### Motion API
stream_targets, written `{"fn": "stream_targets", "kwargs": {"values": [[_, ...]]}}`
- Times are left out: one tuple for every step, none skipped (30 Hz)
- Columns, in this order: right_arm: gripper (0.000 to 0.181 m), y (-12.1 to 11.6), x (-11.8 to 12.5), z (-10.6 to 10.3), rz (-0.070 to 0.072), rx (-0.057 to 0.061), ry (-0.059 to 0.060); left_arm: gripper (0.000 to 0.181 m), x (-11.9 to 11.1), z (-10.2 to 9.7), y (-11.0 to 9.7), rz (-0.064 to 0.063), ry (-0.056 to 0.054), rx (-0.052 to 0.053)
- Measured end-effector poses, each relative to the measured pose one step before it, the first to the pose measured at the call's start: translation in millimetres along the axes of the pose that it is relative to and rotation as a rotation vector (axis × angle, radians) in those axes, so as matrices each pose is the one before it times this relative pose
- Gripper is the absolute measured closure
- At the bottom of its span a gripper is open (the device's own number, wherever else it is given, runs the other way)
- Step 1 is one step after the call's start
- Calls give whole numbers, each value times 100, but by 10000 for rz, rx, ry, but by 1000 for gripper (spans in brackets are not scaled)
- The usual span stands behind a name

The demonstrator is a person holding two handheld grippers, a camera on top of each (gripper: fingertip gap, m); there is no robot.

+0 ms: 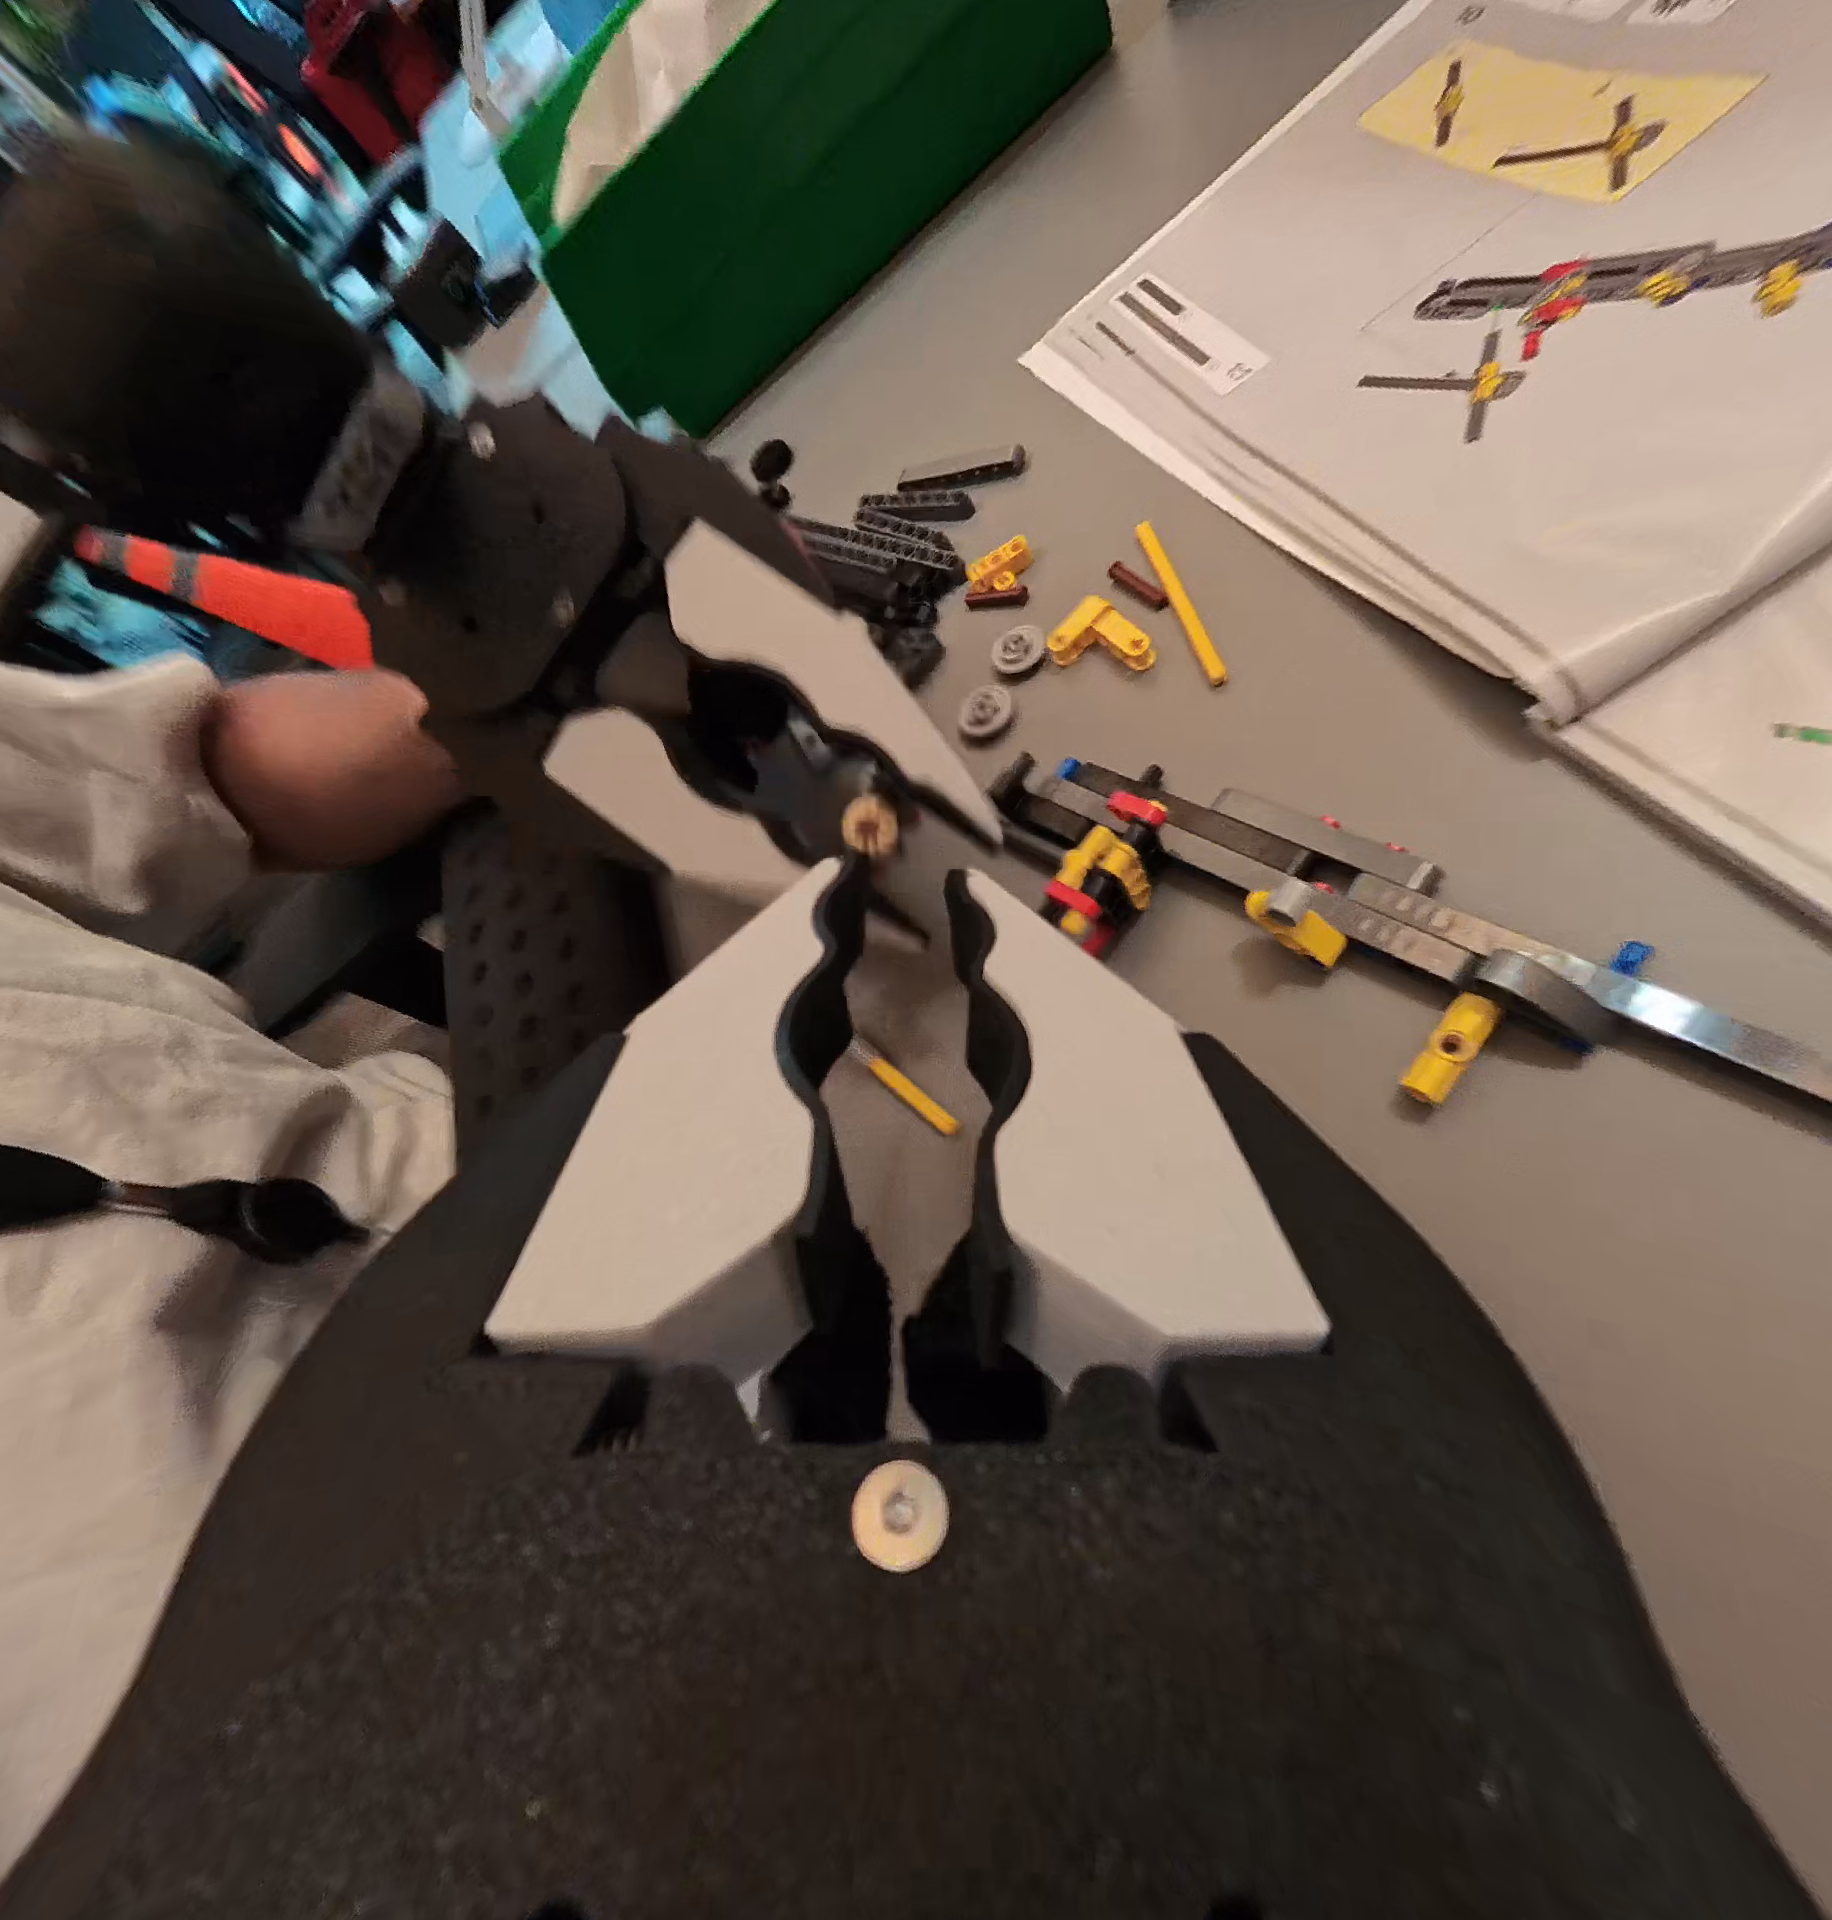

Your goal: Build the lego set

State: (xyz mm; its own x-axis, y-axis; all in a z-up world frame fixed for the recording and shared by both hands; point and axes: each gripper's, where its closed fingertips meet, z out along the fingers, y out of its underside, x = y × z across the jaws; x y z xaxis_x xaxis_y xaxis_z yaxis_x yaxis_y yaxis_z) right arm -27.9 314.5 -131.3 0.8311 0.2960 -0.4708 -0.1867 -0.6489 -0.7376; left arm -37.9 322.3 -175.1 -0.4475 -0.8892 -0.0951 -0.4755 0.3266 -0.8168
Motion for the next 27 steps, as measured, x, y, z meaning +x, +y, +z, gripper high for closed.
{"fn": "stream_targets", "kwargs": {"values": [[165,809,336,-98,-564,-235,291,157,-679,-175,362,-186,-141,-132],[164,1198,-118,186,-600,-390,86,158,-384,-104,453,-282,101,-165],[165,987,-459,415,-431,-226,-25,157,-239,-113,381,-294,154,-138],[164,595,-687,500,-266,33,-123,157,-75,-210,66,-188,157,31],[161,132,-906,368,-79,261,-262,158,146,-222,-190,-83,198,160],[161,-217,-560,148,88,428,-157,157,138,-142,-219,-45,128,149],[161,-358,35,18,362,444,76,157,-41,-7,-57,-52,-11,25],[160,-409,44,16,569,399,-42,158,-125,60,4,-12,-115,-23],[153,-534,-119,122,616,449,-127,158,-84,21,-164,63,-168,73],[146,-502,56,240,453,426,126,157,-92,-39,-363,98,-224,171],[145,-352,211,208,90,314,363,157,-147,-46,-355,96,-291,143],[145,-403,167,160,-103,289,422,157,-162,-30,-227,117,-334,45],[146,-429,-41,161,-115,241,306,157,-99,-15,-219,115,-319,36],[146,-401,74,175,-9,192,346,157,95,16,-281,47,-198,49],[147,-410,-212,188,-21,192,102,157,178,19,-337,-1,-117,60],[149,-403,-191,158,-25,204,62,157,157,54,-290,-13,-99,31],[155,-368,129,8,-83,181,233,157,218,108,-191,-11,-25,-15],[162,-211,347,-58,-163,88,312,157,195,75,-226,-5,-11,35],[164,-34,296,-17,-145,-31,226,158,213,27,-252,-14,34,75],[165,25,-40,9,-65,-48,-29,158,287,25,-239,-112,120,88],[170,-41,-244,-48,0,0,-156,158,295,75,-141,-270,146,55],[171,-75,125,-165,-111,37,112,158,198,97,-100,-323,102,73],[172,-50,81,-150,-210,35,105,158,115,13,-112,-222,79,72],[173,18,-9,-112,-130,-40,14,158,89,-25,-69,-105,82,25],[174,104,41,-143,-47,-183,-55,158,176,-48,9,-56,128,16],[174,98,45,-223,-35,-265,-161,158,295,-57,71,-26,240,25],[175,75,-125,-262,1,-294,-323,156,422,-160,73,30,376,41]]}}
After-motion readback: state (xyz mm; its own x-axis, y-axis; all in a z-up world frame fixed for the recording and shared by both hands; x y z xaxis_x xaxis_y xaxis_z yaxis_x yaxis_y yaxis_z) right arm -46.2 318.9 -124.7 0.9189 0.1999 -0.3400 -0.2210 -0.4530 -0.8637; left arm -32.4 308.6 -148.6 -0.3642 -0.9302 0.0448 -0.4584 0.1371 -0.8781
